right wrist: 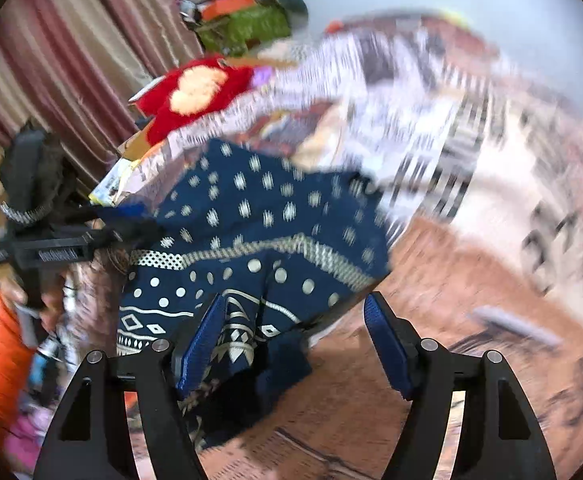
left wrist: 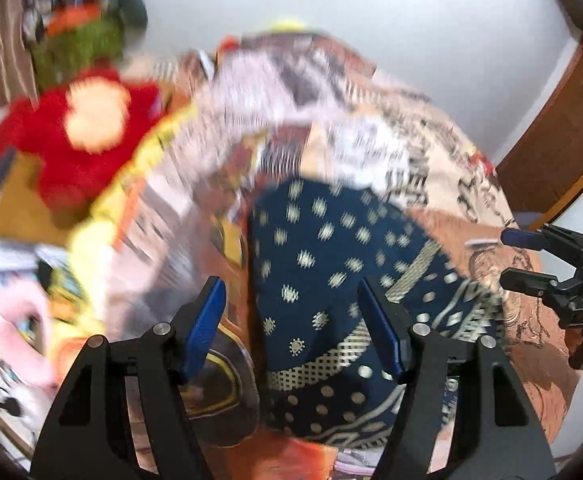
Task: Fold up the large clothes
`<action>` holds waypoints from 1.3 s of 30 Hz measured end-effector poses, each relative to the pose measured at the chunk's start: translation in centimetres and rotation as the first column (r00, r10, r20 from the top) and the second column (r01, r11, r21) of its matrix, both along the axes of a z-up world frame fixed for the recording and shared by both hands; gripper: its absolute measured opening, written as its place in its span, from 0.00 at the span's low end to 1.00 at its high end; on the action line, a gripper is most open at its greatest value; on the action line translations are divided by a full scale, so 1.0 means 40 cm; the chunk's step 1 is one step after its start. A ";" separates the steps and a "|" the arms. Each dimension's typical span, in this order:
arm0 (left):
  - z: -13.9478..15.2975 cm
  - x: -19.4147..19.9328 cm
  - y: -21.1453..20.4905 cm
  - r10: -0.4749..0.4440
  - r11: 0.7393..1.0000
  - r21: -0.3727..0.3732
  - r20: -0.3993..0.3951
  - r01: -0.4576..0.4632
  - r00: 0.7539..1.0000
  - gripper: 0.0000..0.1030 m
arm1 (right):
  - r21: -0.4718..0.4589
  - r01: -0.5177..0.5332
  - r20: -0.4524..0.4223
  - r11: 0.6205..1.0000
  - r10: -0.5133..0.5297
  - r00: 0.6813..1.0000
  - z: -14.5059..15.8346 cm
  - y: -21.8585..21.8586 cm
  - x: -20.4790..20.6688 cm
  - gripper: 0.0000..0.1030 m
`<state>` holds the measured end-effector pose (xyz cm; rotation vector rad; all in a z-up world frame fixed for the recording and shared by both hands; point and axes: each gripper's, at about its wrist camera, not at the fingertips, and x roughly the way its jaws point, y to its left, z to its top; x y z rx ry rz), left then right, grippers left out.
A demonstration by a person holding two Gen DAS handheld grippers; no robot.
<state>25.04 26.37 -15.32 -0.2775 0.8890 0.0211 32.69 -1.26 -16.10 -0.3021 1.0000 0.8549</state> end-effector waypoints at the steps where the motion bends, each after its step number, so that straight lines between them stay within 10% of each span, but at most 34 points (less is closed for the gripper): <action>1: 0.025 -0.015 -0.011 -0.012 1.000 0.029 0.021 0.012 1.000 0.66 | 0.015 -0.020 0.052 1.000 0.019 0.998 0.026 0.000 -0.020 0.69; 8: -0.017 -0.041 -0.114 -0.086 0.980 0.182 0.001 0.084 0.996 0.69 | 0.036 -0.160 0.192 0.986 0.151 0.970 0.030 0.071 -0.135 0.80; 15: -0.178 -0.047 -0.088 -0.039 0.989 0.139 -0.125 0.056 0.991 0.82 | -0.165 -0.156 0.085 0.974 0.171 0.981 -0.139 0.103 -0.135 0.80; 21: -0.165 -0.086 -0.041 -0.006 0.973 0.228 -0.147 0.040 0.989 0.83 | -0.089 -0.108 -0.013 0.990 0.107 0.994 -0.124 -0.002 -0.068 0.83; 29: -0.061 0.004 -0.046 0.012 0.987 0.159 -0.016 -0.009 1.000 0.83 | 0.038 -0.043 0.059 0.998 0.040 0.997 -0.015 0.013 -0.023 0.83; 34: -0.153 0.119 -0.068 0.056 0.979 0.200 -0.122 -0.031 0.991 0.83 | -0.065 0.020 0.050 0.998 -0.017 0.999 -0.107 0.088 0.035 0.83; 39: -0.187 0.078 -0.029 0.085 0.996 0.025 -0.119 -0.083 0.989 0.83 | -0.026 0.074 -0.080 0.997 -0.076 0.994 -0.183 0.021 0.076 0.83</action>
